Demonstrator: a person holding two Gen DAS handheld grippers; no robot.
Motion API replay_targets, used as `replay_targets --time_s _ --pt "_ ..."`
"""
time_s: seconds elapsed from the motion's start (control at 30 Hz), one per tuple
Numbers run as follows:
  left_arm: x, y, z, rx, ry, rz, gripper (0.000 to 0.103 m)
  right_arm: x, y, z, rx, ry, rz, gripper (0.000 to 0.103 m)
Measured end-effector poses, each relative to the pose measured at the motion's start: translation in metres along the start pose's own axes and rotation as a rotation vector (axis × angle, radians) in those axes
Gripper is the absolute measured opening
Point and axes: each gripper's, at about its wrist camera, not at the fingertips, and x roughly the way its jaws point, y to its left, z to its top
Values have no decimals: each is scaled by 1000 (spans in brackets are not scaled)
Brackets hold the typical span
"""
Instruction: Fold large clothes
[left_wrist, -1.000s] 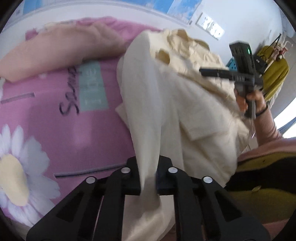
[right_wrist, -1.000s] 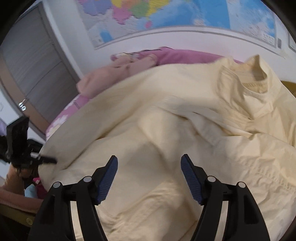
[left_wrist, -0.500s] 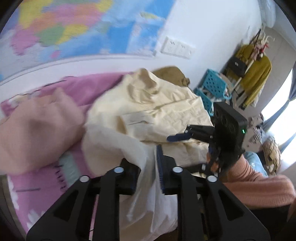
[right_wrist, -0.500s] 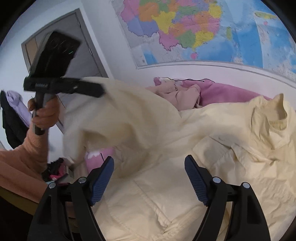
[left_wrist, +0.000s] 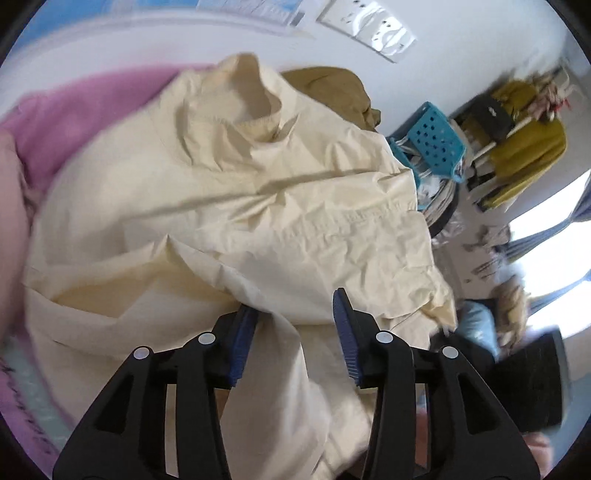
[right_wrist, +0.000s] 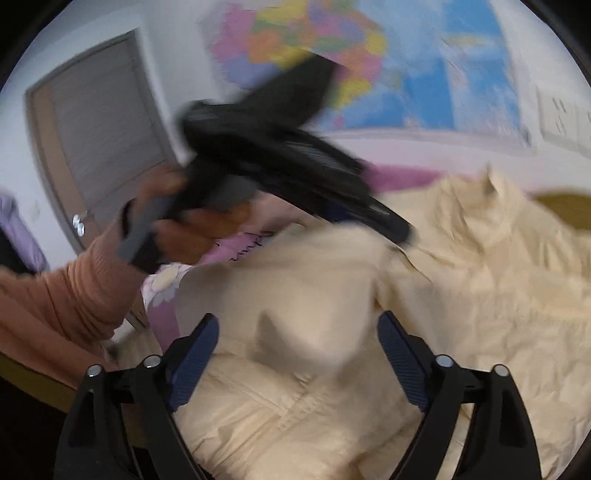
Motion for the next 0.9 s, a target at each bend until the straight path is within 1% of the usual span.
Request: replay_targets --time_s 0.03,0.07,0.13,0.17,0.23,0.3,0.33,0.37,0.43,0.47,0.53,0.6,0.63,0.7,0.73,0.77,0.8,0.83,0.87,0.9 --pt "1 1 0 4 -3 1 41 2 9 -2 -37 1 8 93" --pt "0 1 0 5 -8 2 45 12 23 -3 -103 15 -2 97" --pt "-4 4 0 -14 -25 -17 53 35 45 -6 -211 56 -61 97" --pt "-7 4 0 -18 -40 -12 56 44 48 -7 -219 73 -77 97" --pt "-13 4 0 -20 -61 1 57 68 49 -10 -216 119 -94 96" --pt "-22 5 -1 -22 -96 3 61 81 44 -13 -208 141 -120 78" --pt "-27 6 -1 -22 -110 0 62 85 38 -14 -183 155 -114 52" --pt "-36 8 -2 -22 -131 -14 64 84 28 -13 -131 157 -89 31" --pt "-54 11 -5 -18 -173 -38 66 69 7 -8 -48 119 -55 18" --pt "-65 12 -8 -6 -201 -55 66 57 -5 -5 1 88 -30 15" --pt "-86 7 -19 47 -254 -82 67 31 -31 0 102 24 10 14" --pt "-106 4 -31 96 -323 -70 72 6 -58 3 192 -44 18 14" --pt "-112 5 -37 110 -348 -61 76 -9 -78 3 246 -83 17 14" --pt "-110 12 -48 119 -349 -41 77 -23 -110 -3 337 -116 24 14" --pt "-106 17 -52 116 -335 -27 77 -27 -130 -10 398 -110 33 16" --pt "-96 22 -56 111 -311 -2 77 -29 -146 -16 442 -98 6 25" --pt "-85 27 -61 113 -288 37 77 -30 -160 -24 487 -85 -41 31" --pt "-75 32 -66 115 -267 69 77 -31 -169 -30 515 -69 -68 44" --pt "-65 37 -71 116 -244 91 76 -32 -181 -40 561 -51 -93 64" --pt "-54 43 -76 108 -216 111 76 -38 -192 -51 626 -63 -113 70"
